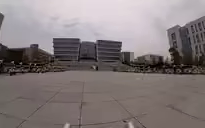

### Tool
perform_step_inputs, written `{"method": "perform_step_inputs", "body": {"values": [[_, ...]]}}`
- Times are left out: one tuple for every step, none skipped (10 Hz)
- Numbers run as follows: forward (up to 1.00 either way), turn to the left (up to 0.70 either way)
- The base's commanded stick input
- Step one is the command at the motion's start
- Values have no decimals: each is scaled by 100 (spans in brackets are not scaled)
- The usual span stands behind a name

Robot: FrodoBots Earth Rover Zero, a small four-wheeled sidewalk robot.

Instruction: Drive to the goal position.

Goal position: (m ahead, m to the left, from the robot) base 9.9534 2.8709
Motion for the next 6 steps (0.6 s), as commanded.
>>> {"method": "perform_step_inputs", "body": {"values": [[50,15],[50,22],[50,25],[50,25],[50,24],[50,23]]}}
